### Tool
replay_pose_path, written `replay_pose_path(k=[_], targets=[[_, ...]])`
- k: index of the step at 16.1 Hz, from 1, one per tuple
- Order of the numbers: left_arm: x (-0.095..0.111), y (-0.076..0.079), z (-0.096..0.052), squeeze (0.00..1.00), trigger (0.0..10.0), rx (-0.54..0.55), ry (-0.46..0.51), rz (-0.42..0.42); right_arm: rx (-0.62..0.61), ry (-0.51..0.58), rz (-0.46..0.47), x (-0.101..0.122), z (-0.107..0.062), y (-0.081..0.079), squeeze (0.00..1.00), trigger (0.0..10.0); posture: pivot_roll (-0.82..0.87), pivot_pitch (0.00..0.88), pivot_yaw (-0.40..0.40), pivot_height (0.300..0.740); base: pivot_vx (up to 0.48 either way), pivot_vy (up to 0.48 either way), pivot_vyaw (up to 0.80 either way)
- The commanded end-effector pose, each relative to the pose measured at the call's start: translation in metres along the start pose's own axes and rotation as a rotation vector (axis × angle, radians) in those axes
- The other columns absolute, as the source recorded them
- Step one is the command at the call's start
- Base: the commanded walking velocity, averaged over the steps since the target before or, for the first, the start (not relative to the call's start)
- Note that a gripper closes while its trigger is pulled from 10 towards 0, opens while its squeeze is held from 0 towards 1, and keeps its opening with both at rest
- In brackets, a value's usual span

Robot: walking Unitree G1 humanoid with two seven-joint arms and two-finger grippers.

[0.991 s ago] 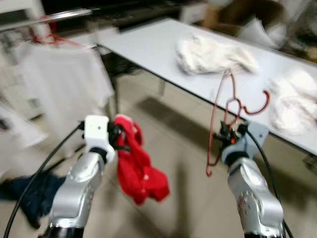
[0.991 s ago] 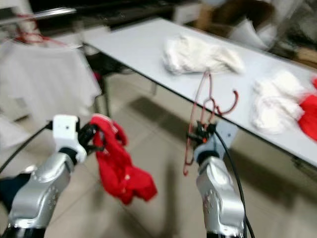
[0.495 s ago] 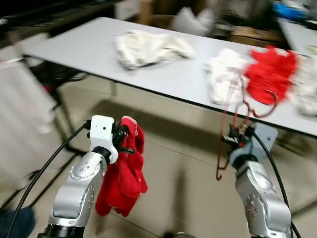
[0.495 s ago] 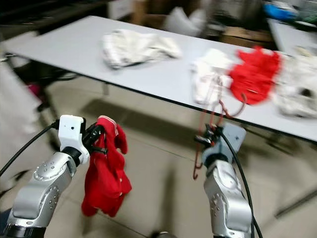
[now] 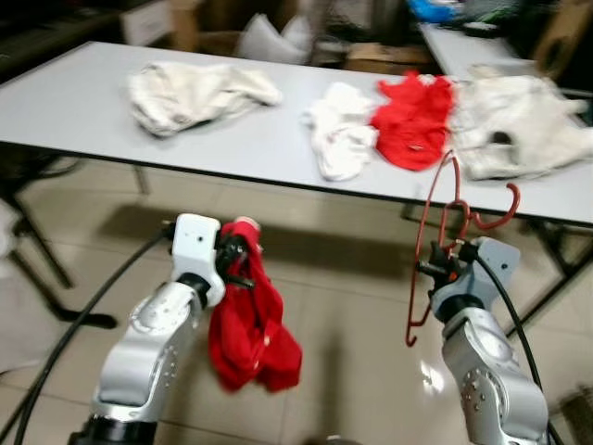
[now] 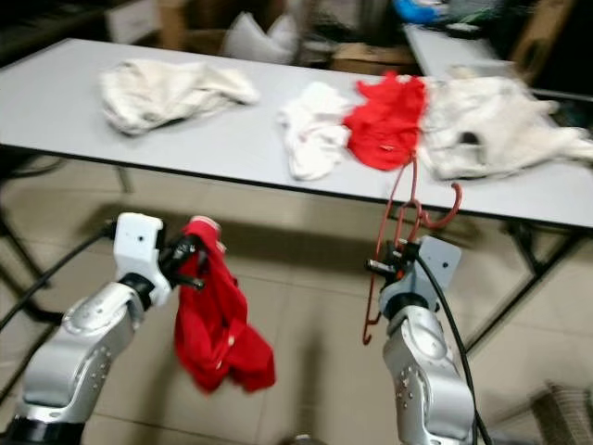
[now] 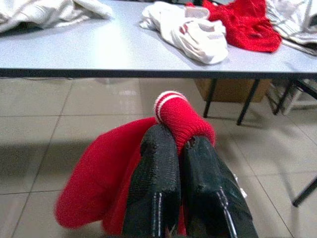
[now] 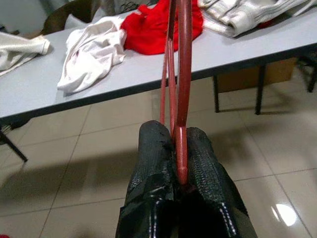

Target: Hang hanger

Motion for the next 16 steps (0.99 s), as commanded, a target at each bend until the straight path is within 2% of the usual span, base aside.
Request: replay_pose_path(k=[1,2,9,16], targets=[[0.0122,-0.0017,0.0013,0.0,10.0,-0.002,0.039,0.013,0.012,-0.003,-0.002,0.0005,-0.0014,-0.0036,0.0,10.0,-0.14,0.0,-0.01,0.74,0.0,0.356,0.0],[0.0126,-0.0019,0.0012,0.0,10.0,-0.003,0.039,0.016,0.011,-0.004,0.023,0.0002,-0.0017,-0.0041,0.0,10.0,-0.14,0.0,-0.01,0.74,0.0,0.364,0.0],[0.0135,-0.0039,-0.0014,0.0,10.0,-0.007,0.032,0.041,-0.015,-0.008,0.015,-0.0022,0.0002,-0.0031,0.0,10.0,-0.12,0.0,-0.017,0.74,0.0,0.365,0.0],[0.0148,-0.0016,0.0021,0.0,10.0,-0.022,0.034,0.045,-0.027,0.001,0.017,0.0006,0.0025,-0.0003,0.0,10.0,-0.13,0.0,-0.008,0.74,0.0,0.366,0.0]])
Point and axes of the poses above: a point about 5 cm out from each wrist's last joint towards the gripper, its own z axis pointing out of the wrist towards the gripper, its own x axis along the axis of the wrist's last joint, y = z × x, the point moved 6 cm from there along z, pointing out of the wrist towards the gripper, and after that the axes turned 4 degrees about z, right-handed, at the moved point
